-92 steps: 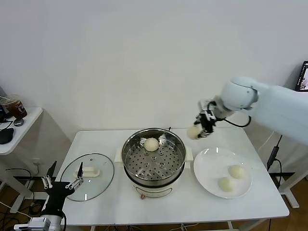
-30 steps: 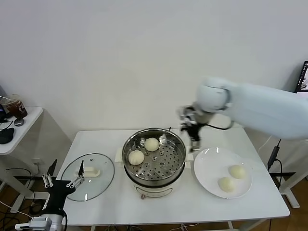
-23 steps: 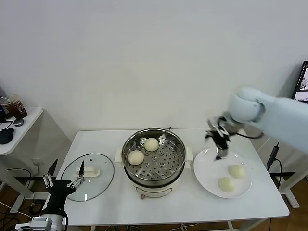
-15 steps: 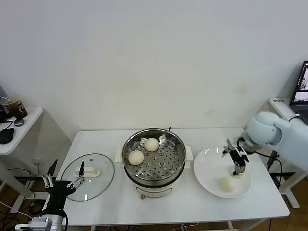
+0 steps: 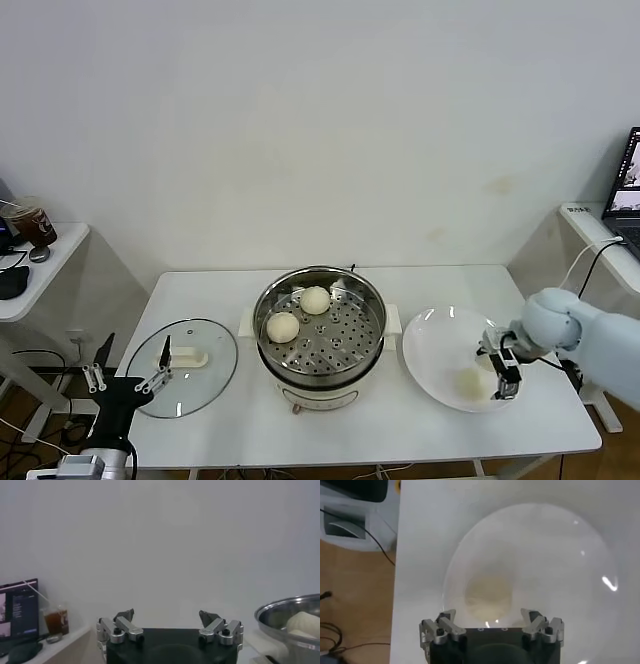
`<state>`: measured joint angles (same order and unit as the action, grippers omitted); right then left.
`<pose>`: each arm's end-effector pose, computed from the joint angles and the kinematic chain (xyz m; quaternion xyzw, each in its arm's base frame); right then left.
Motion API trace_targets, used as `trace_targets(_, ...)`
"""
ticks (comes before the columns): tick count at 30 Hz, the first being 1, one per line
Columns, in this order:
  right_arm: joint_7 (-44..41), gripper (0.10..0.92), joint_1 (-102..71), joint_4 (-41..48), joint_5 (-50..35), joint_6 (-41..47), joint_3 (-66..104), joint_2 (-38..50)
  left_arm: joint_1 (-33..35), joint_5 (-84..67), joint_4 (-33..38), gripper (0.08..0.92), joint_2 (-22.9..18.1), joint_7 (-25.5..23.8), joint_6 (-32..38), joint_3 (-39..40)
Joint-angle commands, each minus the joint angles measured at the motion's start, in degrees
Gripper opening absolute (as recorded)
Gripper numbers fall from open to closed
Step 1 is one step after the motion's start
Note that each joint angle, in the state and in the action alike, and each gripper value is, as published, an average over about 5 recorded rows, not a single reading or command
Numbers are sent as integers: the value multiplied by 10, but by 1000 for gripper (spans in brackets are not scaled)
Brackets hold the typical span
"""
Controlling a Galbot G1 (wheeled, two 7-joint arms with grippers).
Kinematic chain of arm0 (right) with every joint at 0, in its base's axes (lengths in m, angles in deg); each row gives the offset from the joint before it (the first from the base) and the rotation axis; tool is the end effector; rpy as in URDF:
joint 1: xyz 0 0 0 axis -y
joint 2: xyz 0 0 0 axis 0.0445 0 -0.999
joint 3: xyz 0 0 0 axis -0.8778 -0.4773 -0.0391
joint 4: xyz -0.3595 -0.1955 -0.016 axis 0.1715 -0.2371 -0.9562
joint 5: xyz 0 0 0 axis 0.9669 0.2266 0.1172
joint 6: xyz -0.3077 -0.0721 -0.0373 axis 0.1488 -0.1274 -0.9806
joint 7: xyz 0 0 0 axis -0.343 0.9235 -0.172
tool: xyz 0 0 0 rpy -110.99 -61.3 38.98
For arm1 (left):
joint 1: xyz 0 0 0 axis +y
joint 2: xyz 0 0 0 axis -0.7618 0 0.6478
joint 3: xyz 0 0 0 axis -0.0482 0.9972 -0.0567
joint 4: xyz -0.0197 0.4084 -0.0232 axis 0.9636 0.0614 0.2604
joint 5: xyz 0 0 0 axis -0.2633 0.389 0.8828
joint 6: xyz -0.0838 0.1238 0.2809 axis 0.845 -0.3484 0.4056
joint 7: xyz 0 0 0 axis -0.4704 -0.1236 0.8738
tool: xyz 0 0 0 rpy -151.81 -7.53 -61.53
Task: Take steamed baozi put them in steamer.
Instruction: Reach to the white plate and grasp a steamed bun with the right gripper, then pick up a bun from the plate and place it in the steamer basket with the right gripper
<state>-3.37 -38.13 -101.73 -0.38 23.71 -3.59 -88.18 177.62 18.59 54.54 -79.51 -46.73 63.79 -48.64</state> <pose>0.4223 -0.2474 -0.2205 0.5056 -0.5125 0.5425 0.4330 0.0738 0.1216 -0.3209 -0.0405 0.9923 0.1113 0.0368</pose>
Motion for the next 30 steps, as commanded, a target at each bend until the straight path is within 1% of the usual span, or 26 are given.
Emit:
trace_targets(1,24,823,-68,44,24,-11,44,-33,1,0,1,823,-1,1,1,-4)
trace_targets(7,29,815,-67,55,25,-8,50,-52,1,1,1,823,-2,0,2,-3)
trace_targets(10,25,785,-65,54,25,-4,48,-54,1,1,1,823,-2,0,2,-4)
trace_targets(16,13,677,-61,53,28,1,46,-55,1,0,1,823,-2,1,2,-5)
trace_targets(20,7,581,-44,48,23,1,42,-49,1,0,2,823,-2,1,2,-5)
trace_targets(23,-4,545,-11,43,9,-2,28,-40,1,0,3,823,-2,0,2,-5)
trace_targets(27,-46,545,69,39,-15,-22,4,-26,-1,-1,5,823,-1,0,2,-3)
trace_targets(30,-109,551,138,43,-36,-50,15,-20,-4,-2,6,823,0,0,1,-2)
